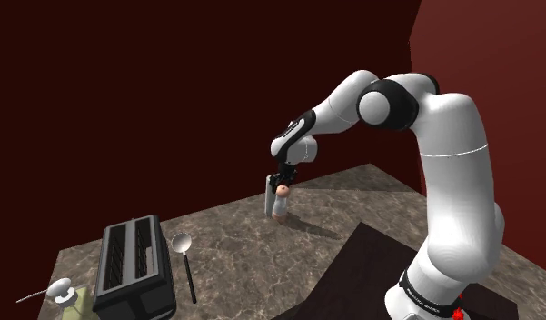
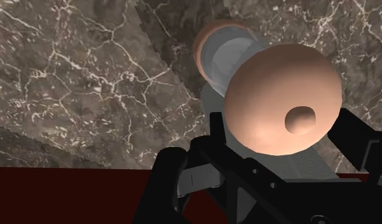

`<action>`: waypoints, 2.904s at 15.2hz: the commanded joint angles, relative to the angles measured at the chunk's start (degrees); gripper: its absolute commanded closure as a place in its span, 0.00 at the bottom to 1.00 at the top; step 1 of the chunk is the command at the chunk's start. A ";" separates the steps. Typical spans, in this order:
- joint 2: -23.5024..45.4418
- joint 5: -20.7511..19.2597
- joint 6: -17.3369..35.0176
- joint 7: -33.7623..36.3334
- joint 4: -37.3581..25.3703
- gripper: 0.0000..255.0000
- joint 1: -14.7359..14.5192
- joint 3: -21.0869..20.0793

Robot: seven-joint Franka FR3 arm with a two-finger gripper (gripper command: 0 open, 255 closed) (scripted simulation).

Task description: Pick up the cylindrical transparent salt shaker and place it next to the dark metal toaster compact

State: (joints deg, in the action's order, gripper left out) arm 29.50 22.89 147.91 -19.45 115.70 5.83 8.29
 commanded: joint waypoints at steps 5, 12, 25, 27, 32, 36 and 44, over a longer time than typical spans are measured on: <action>-3.65 -1.78 -3.29 1.69 0.26 1.00 -0.85 1.24; -7.61 -3.85 -7.22 3.60 0.14 1.00 -1.63 2.44; -13.96 -7.41 -15.08 6.89 -1.76 1.00 -2.56 3.96; -14.80 -7.90 -16.35 7.35 -2.25 1.00 -2.64 4.12; -16.74 -9.01 -19.59 8.43 -3.69 1.00 -2.82 4.46; -18.11 -9.80 -22.24 9.23 -5.08 1.00 -2.91 4.66; -20.35 -11.09 -27.70 10.64 -8.48 1.00 -3.00 4.94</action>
State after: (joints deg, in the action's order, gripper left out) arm 9.22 11.92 120.93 -9.04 107.89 2.88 13.24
